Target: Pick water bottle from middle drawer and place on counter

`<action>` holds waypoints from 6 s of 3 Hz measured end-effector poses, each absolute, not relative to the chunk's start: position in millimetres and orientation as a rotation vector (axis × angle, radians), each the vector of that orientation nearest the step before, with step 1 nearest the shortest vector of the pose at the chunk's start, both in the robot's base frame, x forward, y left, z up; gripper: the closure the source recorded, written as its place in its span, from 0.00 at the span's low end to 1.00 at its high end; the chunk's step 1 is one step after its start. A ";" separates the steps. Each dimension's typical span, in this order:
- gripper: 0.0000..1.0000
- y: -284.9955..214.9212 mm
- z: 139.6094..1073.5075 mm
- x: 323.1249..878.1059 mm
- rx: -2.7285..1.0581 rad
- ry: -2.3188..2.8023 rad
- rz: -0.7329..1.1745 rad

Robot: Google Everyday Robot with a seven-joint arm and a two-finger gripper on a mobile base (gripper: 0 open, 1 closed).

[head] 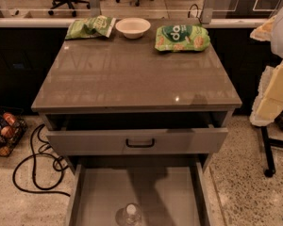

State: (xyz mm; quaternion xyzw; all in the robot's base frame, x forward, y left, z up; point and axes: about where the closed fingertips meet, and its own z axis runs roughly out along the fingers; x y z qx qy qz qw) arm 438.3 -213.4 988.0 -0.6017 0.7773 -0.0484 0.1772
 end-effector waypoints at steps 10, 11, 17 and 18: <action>0.00 -282.3 783.6 379.3 -1.410 1.687 0.450; 0.00 -294.1 760.3 388.5 -1.426 1.638 0.510; 0.00 -267.1 573.3 325.8 -1.392 1.532 0.792; 0.00 -244.4 556.6 332.0 -1.396 1.546 0.805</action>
Offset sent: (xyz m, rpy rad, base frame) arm 0.0018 -0.0051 -0.0117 0.0583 0.0173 0.0145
